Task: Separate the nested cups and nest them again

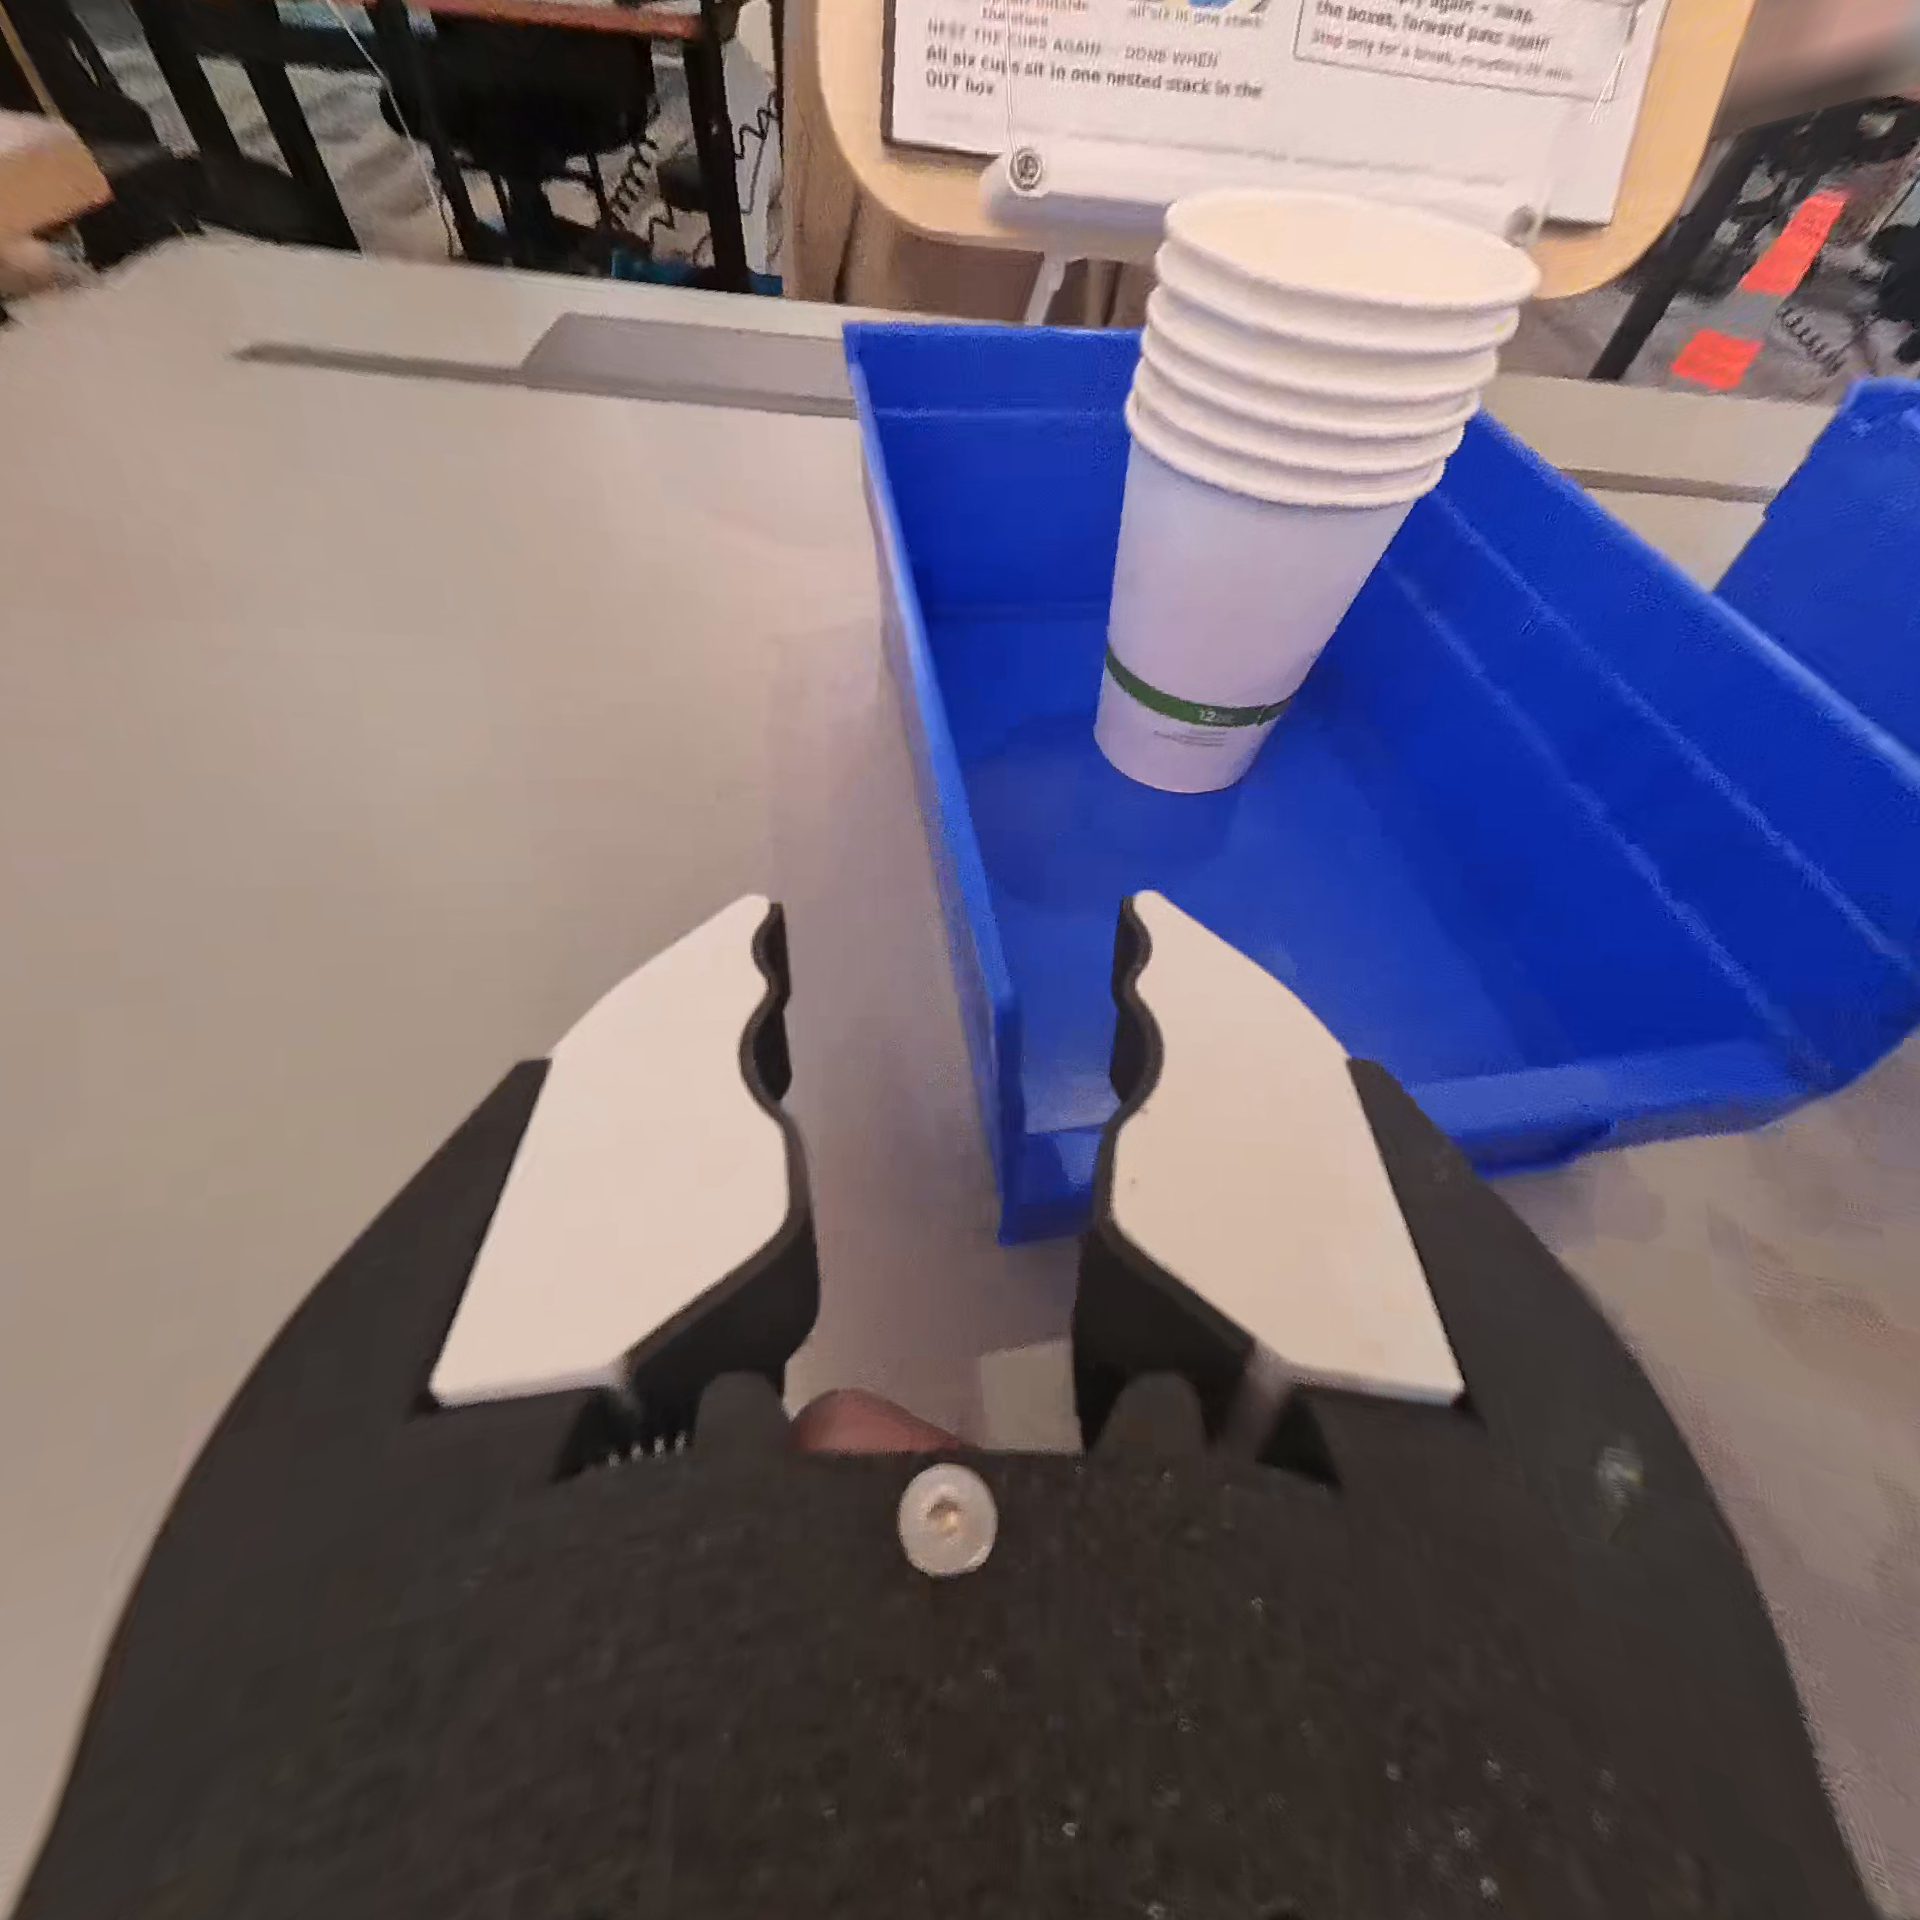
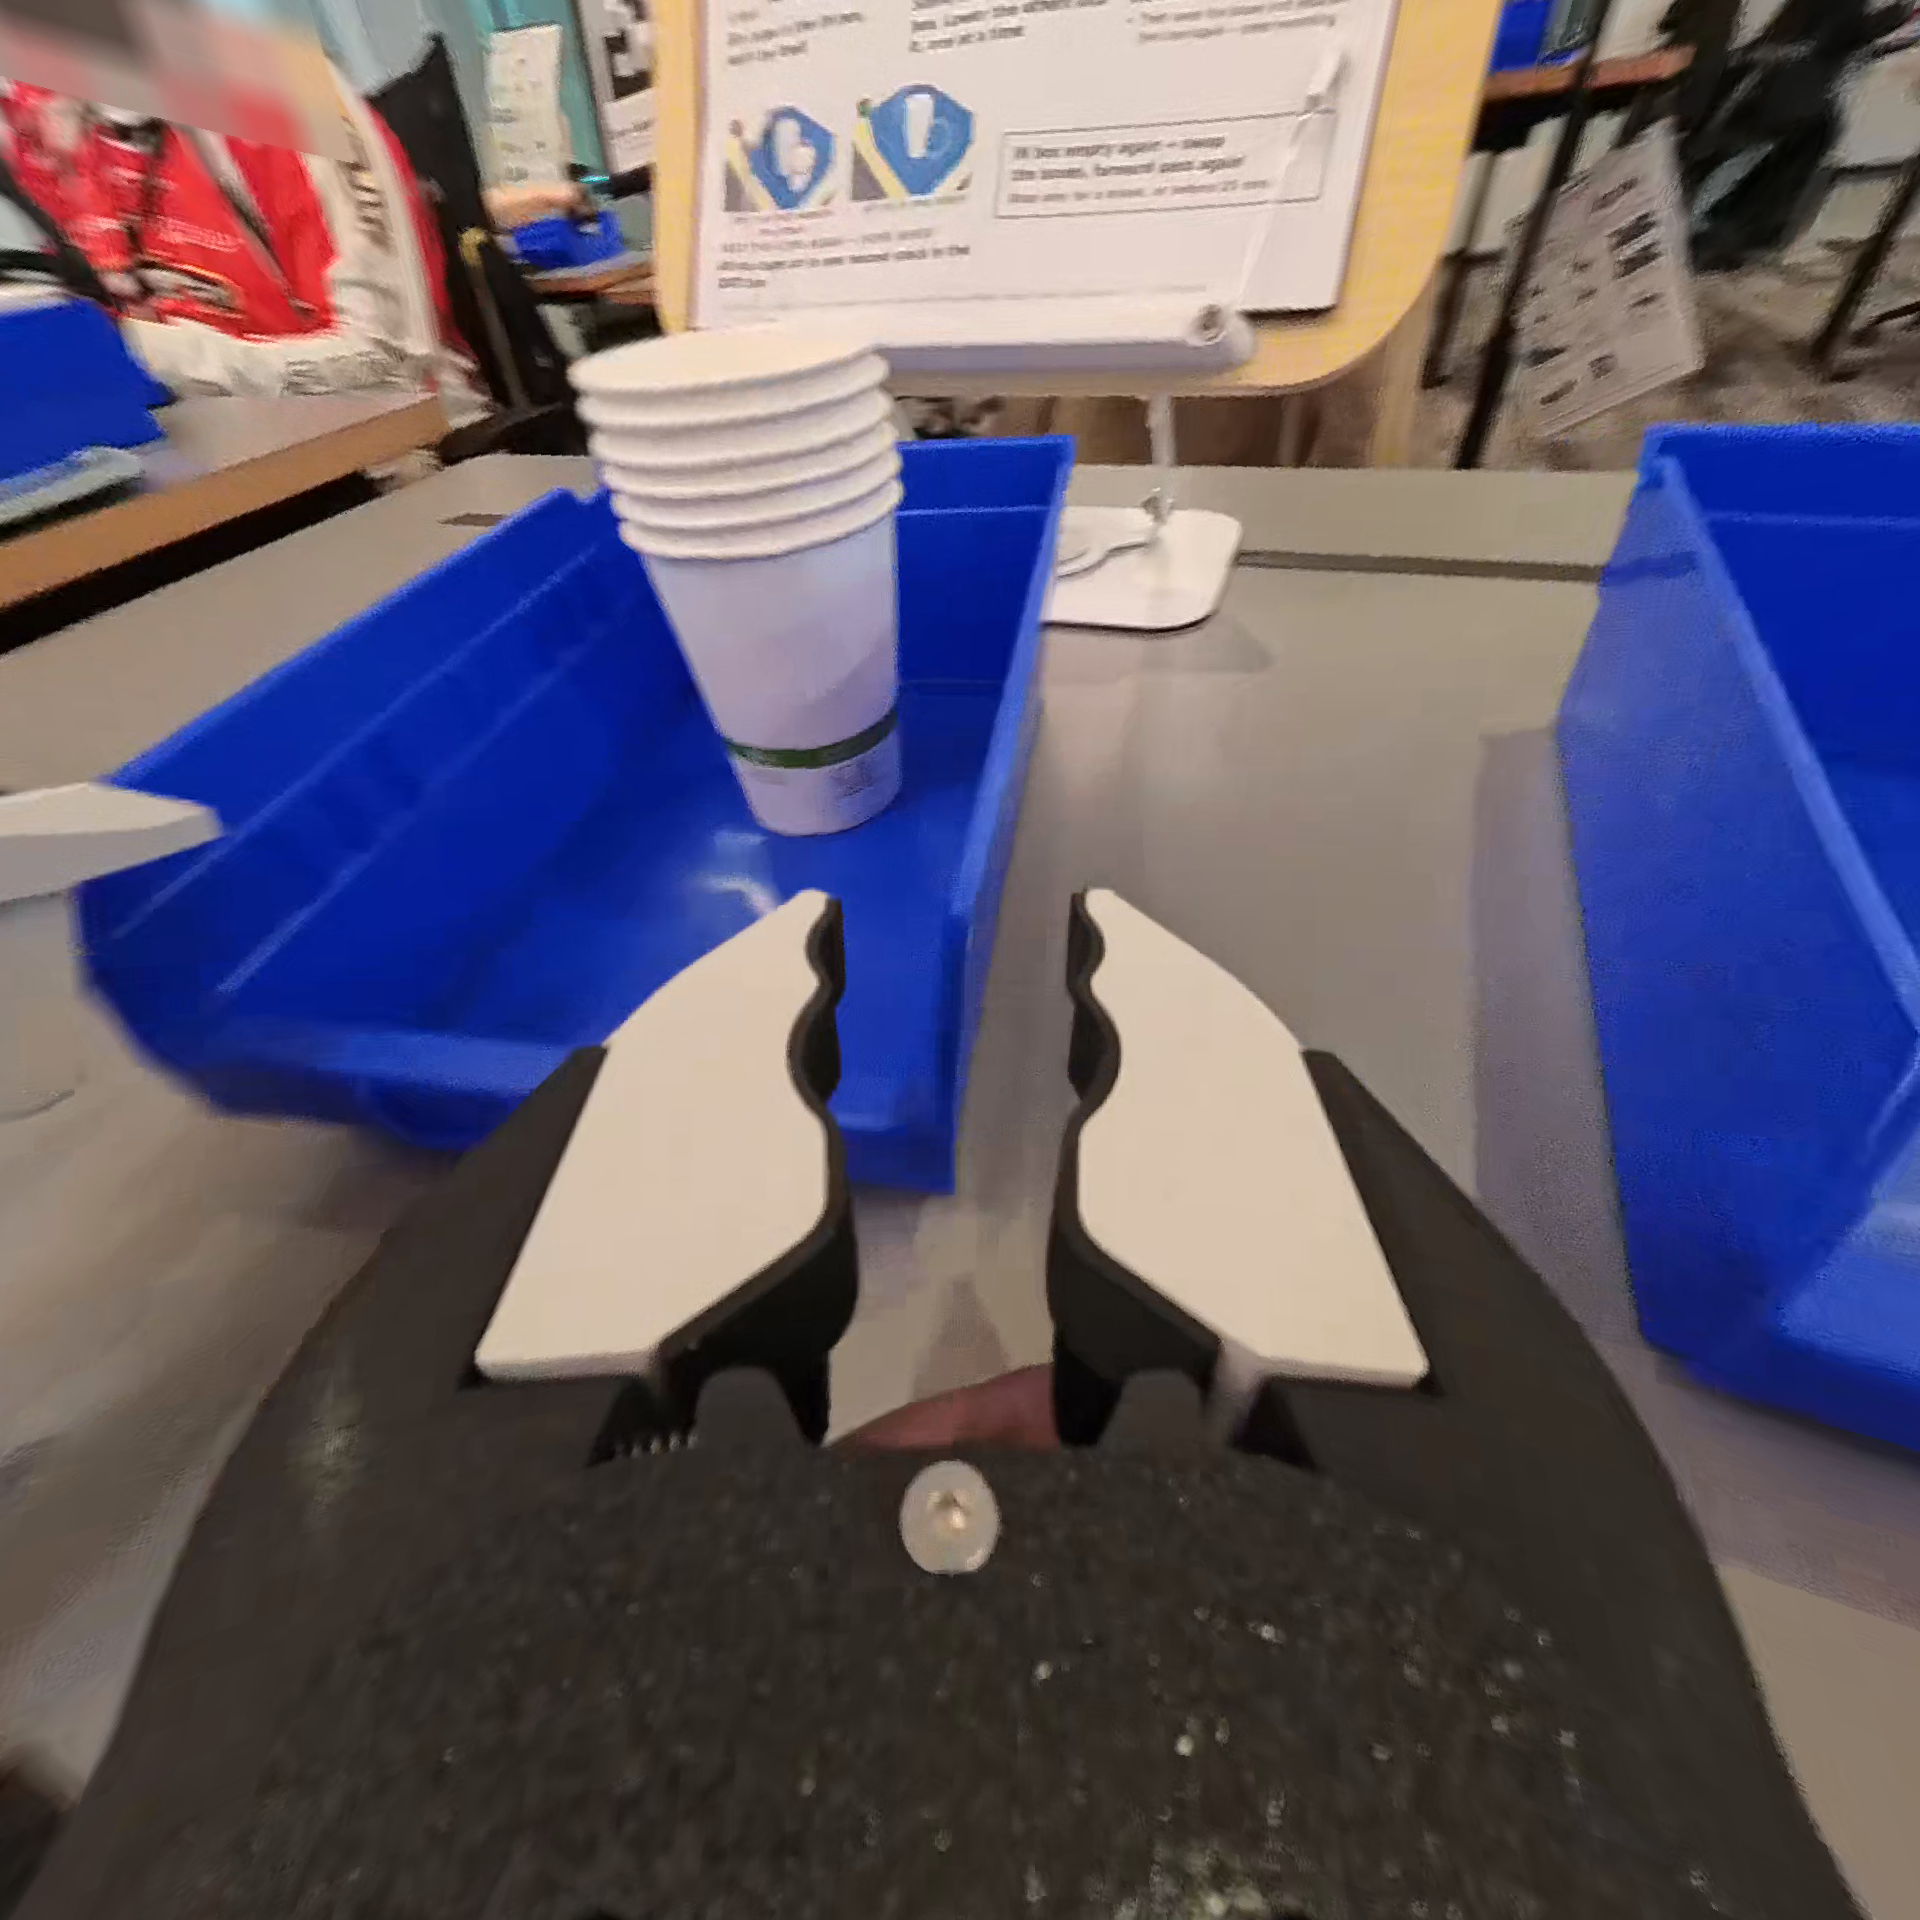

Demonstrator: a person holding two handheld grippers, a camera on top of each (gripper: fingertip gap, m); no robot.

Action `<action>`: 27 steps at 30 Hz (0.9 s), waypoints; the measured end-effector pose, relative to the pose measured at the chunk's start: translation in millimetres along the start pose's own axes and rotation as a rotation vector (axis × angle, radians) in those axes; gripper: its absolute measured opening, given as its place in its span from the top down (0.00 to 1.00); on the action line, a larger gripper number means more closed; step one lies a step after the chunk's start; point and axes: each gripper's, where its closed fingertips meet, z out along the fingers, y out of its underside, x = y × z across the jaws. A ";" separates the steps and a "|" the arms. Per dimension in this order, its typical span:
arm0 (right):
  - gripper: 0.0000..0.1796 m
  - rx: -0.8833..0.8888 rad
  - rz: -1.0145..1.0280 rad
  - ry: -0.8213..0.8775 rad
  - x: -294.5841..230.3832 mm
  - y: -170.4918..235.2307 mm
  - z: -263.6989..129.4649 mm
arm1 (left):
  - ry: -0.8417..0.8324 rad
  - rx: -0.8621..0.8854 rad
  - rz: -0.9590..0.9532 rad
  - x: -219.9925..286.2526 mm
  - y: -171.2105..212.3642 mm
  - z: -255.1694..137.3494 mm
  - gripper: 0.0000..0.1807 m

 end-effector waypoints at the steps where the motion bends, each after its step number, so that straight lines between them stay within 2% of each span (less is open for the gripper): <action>1: 0.78 0.012 -0.019 0.046 4.1 0.0 10.5 | 0.023 -0.001 -0.042 2.3 2.4 5.8 0.69; 4: 0.85 -0.059 0.005 0.063 4.2 13.0 35.9 | 0.052 -0.056 -0.095 10.1 17.6 25.0 0.75; 5: 0.96 -0.067 0.050 0.050 2.3 14.3 38.8 | 0.051 -0.068 -0.098 12.2 21.0 29.6 0.83; 8: 0.98 -0.075 0.083 0.105 6.7 14.1 39.4 | -0.003 -0.064 -0.101 8.6 18.3 31.3 0.98; 11: 0.98 -0.064 0.140 0.137 -2.5 13.3 35.3 | -0.032 -0.092 -0.046 2.3 18.3 29.7 0.99; 14: 0.98 -0.050 0.142 0.141 -33.7 11.4 35.2 | -0.040 -0.109 -0.038 -23.9 16.3 23.6 0.99; 22: 0.98 -0.018 0.095 0.097 -154.1 1.5 72.9 | -0.129 -0.074 0.099 -146.7 -19.2 5.5 0.99; 27: 0.97 -0.064 0.107 0.075 -211.3 4.4 107.0 | -0.129 -0.109 0.132 -213.5 -29.1 18.2 0.99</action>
